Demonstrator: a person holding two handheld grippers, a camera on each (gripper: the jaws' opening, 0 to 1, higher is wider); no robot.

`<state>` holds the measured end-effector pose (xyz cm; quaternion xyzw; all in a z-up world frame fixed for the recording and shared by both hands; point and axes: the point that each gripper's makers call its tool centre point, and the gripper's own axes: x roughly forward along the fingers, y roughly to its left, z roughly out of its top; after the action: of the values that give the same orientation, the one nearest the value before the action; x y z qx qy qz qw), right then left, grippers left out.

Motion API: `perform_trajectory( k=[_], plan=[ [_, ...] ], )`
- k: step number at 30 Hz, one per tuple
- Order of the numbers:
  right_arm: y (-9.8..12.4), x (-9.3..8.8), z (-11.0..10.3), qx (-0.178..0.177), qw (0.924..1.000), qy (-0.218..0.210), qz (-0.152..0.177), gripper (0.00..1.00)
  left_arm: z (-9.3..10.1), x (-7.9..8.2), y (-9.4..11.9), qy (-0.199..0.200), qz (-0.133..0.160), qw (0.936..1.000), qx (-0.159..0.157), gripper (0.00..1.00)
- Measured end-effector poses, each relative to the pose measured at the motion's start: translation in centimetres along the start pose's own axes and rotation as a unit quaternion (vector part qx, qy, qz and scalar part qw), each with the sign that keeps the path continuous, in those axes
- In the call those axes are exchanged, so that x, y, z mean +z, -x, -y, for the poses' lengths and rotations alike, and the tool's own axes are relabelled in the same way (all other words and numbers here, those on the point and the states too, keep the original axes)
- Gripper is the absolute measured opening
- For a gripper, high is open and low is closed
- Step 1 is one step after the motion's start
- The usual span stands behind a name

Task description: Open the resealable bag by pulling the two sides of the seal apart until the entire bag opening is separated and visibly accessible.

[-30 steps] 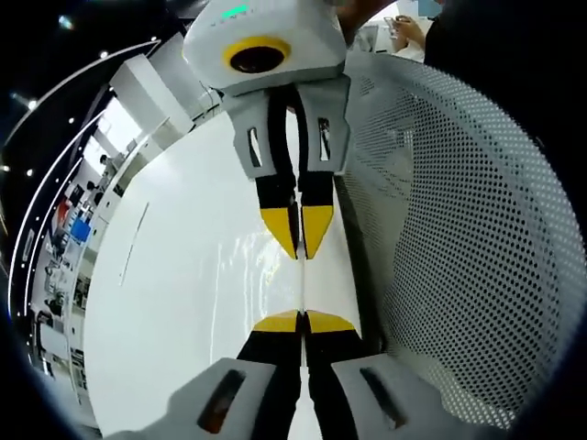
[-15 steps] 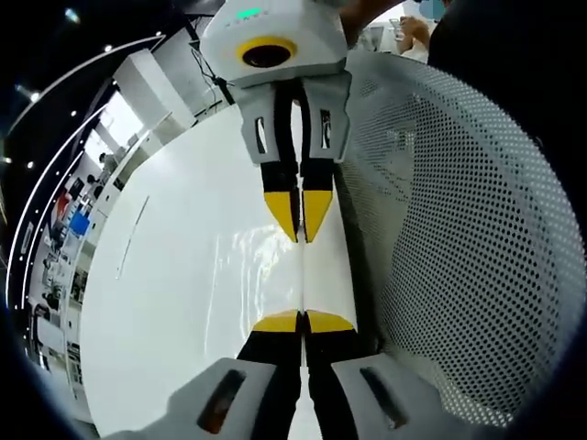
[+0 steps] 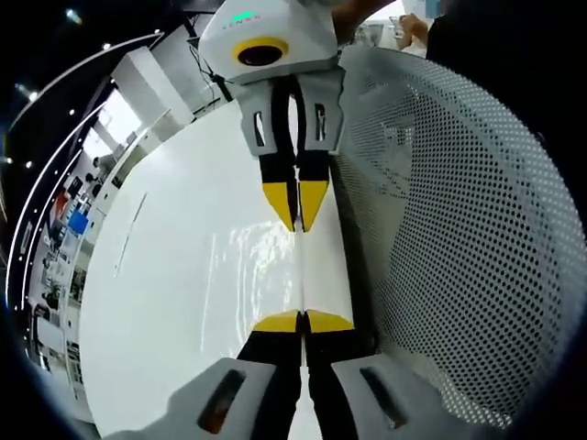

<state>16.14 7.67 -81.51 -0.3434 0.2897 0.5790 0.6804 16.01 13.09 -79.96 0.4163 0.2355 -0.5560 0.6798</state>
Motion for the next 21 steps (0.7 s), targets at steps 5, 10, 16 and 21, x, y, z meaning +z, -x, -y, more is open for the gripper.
perform_trajectory(
  k=[5,10,16,21],
  plan=[
    [-0.1,-0.4,0.2,-0.001,1.0,-0.008,-0.004,0.0,0.1,-0.2,-0.1,0.001,-0.005,1.0,0.001,0.0],
    [0.0,-1.0,0.2,-0.001,0.9999,-0.013,-0.008,0.0,0.0,-0.4,0.1,0.003,-0.008,1.0,0.002,0.0],
    [0.3,-1.8,0.3,-0.002,0.9997,-0.017,-0.017,0.0,0.1,-0.9,0.1,0.006,-0.014,0.9999,0.001,0.0],
    [0.6,-2.3,0.3,-0.002,0.9995,-0.025,-0.021,0.0,0.3,-1.1,0.1,0.008,-0.015,0.9998,-0.004,0.0]
  ],
)
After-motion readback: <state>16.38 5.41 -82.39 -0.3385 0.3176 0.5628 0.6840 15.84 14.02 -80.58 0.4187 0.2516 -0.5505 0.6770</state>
